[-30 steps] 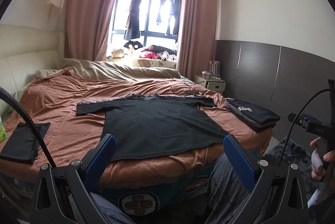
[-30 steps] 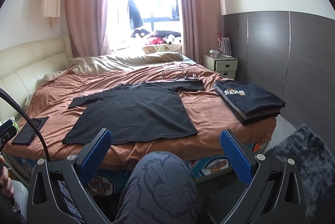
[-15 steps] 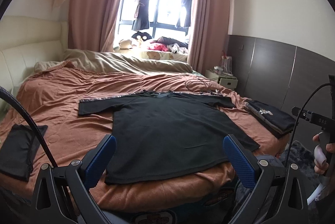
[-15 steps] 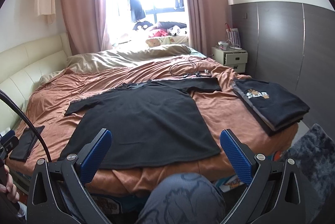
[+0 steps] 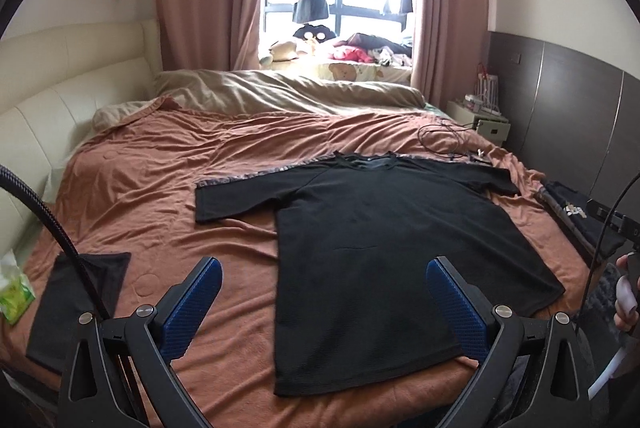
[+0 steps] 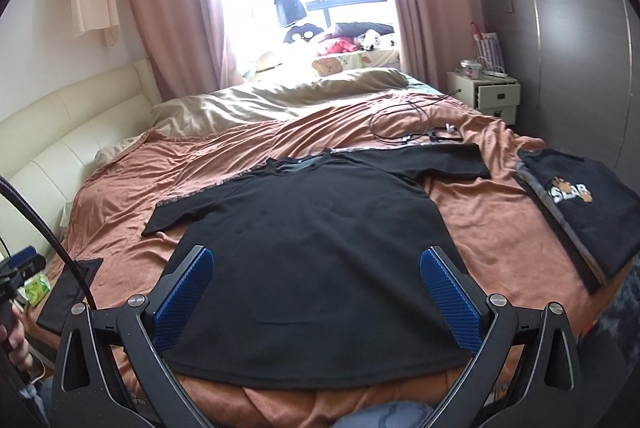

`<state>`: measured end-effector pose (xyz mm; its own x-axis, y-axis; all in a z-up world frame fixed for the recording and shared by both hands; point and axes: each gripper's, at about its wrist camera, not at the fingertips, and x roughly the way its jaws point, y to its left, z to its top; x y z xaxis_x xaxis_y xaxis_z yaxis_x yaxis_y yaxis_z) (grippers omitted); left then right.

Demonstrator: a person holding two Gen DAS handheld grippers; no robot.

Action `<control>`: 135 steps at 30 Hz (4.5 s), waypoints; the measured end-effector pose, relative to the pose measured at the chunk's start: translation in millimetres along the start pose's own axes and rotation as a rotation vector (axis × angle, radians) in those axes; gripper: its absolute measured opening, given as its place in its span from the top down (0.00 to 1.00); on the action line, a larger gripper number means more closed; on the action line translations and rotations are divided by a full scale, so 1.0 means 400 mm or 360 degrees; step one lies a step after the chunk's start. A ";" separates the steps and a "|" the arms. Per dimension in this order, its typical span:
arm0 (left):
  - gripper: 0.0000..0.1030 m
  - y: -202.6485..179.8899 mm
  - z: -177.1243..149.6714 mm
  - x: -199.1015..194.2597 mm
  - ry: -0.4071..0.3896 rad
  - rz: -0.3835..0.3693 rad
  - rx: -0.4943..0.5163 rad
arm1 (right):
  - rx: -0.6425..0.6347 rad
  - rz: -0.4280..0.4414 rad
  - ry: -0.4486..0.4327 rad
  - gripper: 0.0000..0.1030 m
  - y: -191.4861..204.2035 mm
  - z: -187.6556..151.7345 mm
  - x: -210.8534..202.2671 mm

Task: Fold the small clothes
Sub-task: 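Lower both tools toward the black t-shirt lying flat on the bed, then grasp the shirt's side edge with the left tool and lift it toward the collar, then lay the lifted side panel onto the shirt and open the left tool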

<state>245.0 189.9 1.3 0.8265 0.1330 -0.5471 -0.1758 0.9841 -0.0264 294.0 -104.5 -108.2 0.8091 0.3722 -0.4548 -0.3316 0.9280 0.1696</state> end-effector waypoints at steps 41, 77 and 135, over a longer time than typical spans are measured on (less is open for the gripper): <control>0.21 0.540 0.229 0.590 0.0355 0.0250 -0.0437 | -0.0263 0.0279 0.0436 0.26 0.188 0.312 0.761; 0.62 0.770 0.067 1.132 0.0647 0.0101 -0.0711 | -0.0270 0.0503 0.0826 0.89 0.469 0.235 1.372; 0.74 -0.077 0.476 1.144 0.0556 -0.0225 0.0143 | 0.0820 0.0527 0.0725 0.42 -0.136 0.363 1.271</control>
<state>730.4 242.8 -89.1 0.6046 -0.0377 -0.7956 -0.0127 0.9983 -0.0570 793.8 36.0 -221.8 0.3894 0.6937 -0.6060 -0.1635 0.6995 0.6957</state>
